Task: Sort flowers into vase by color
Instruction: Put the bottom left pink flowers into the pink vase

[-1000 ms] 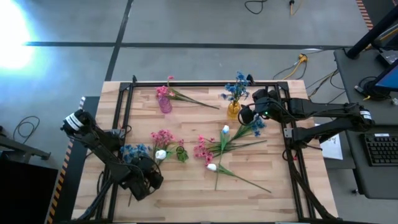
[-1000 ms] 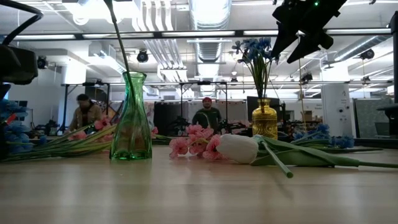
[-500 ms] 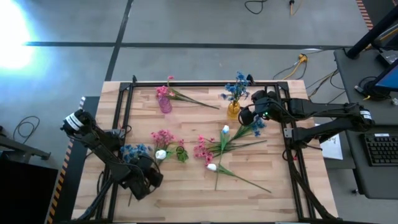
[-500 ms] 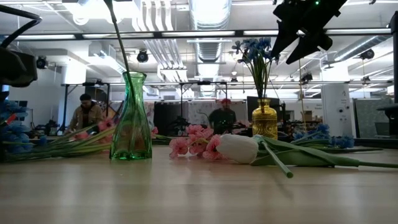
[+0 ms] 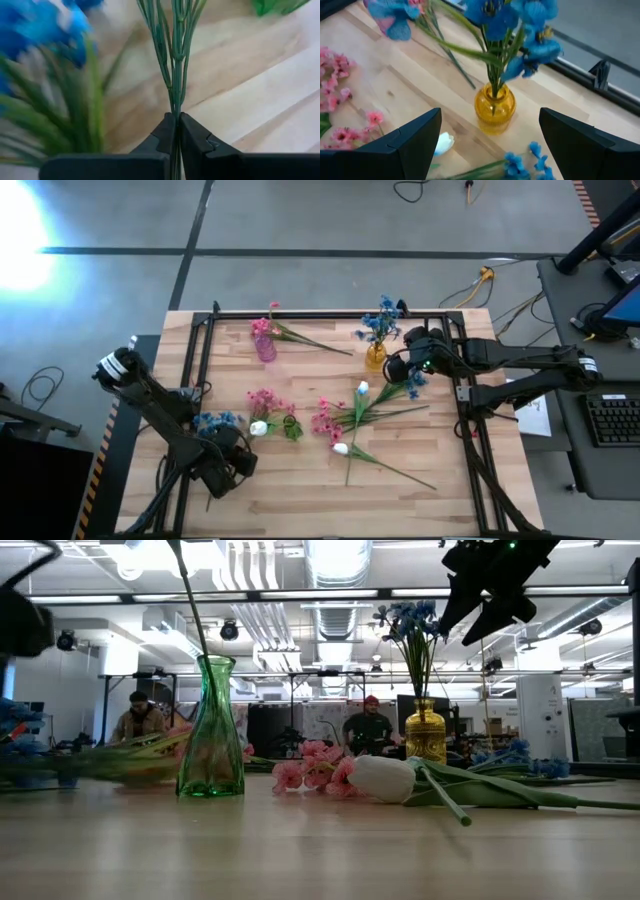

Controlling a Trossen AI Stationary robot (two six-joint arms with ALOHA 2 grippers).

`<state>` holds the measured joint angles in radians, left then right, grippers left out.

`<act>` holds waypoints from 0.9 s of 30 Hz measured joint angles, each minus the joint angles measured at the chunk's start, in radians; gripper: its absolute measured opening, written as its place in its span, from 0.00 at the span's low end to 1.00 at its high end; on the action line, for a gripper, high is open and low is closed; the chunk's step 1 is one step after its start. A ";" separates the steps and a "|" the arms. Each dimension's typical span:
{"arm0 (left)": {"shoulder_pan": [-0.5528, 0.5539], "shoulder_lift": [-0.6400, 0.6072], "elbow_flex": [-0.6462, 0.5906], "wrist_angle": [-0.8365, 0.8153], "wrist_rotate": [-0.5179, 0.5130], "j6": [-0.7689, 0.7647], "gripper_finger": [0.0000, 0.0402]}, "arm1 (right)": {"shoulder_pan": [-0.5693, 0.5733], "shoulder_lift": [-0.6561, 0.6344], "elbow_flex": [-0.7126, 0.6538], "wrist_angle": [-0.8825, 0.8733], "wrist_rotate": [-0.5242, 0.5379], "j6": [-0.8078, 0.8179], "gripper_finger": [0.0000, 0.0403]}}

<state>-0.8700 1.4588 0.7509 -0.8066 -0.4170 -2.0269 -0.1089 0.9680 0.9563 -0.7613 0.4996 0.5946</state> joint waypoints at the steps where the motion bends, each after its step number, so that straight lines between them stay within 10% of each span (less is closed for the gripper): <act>1: 0.000 -0.019 0.013 -0.047 -0.004 0.000 0.00 | 0.000 0.000 0.000 -0.010 -0.007 0.006 0.81; 11: 0.000 -0.208 0.157 -0.374 -0.009 0.048 0.00 | 0.002 0.000 -0.002 -0.066 -0.063 0.037 0.81; 27: 0.000 -0.153 0.217 -0.277 0.141 0.149 0.03 | 0.029 0.000 -0.002 -0.072 -0.063 0.034 0.81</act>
<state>-0.8700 1.3054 0.9684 -1.0839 -0.2758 -1.8781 -0.0803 0.9680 0.9543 -0.8330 0.4366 0.6285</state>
